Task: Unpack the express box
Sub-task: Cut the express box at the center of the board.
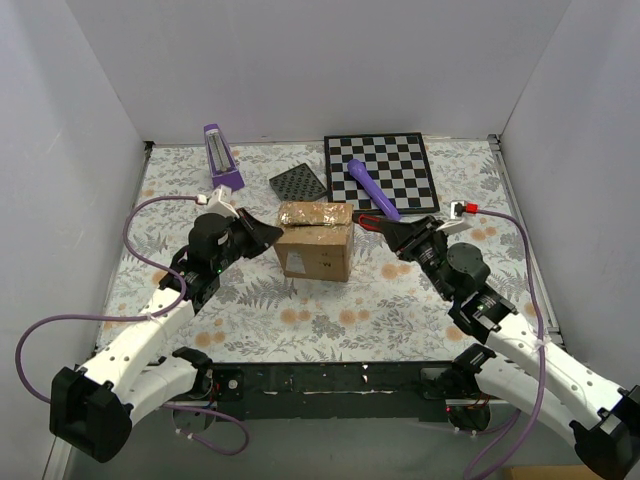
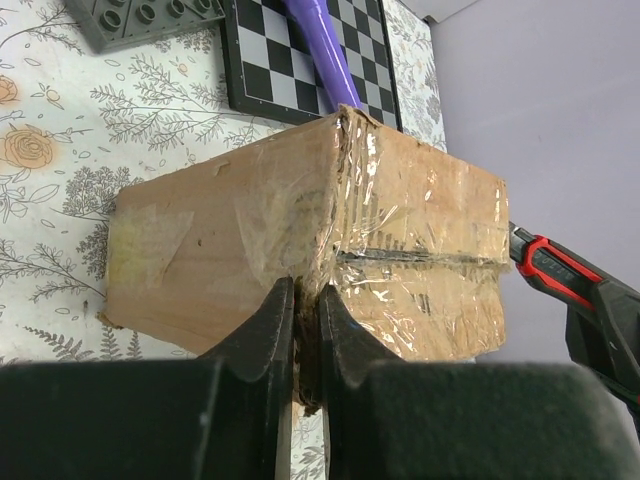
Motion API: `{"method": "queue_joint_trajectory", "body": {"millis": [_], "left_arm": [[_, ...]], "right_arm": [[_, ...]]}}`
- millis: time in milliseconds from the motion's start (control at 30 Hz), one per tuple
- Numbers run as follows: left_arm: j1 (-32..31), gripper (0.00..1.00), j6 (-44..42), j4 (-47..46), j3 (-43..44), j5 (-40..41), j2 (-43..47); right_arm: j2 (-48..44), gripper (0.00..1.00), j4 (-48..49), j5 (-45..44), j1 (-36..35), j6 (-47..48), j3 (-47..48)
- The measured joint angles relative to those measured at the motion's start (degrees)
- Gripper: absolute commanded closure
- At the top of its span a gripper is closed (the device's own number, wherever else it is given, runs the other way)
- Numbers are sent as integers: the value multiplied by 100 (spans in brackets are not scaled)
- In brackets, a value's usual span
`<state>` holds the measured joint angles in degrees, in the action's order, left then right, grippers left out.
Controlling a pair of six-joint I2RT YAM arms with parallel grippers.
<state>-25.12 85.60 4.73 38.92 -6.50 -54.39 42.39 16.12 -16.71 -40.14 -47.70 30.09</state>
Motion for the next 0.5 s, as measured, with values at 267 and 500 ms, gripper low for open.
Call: {"method": "queue_joint_trajectory", "body": {"millis": [267,500], "left_arm": [[-15,100,-63,26,22,-52,7],[-61,100,-35,315,136,87,85]], "right_arm": [[-332,99,-400,-219,-44,-105,2],[-656,99,-691,-400,-76,-313,4]]}}
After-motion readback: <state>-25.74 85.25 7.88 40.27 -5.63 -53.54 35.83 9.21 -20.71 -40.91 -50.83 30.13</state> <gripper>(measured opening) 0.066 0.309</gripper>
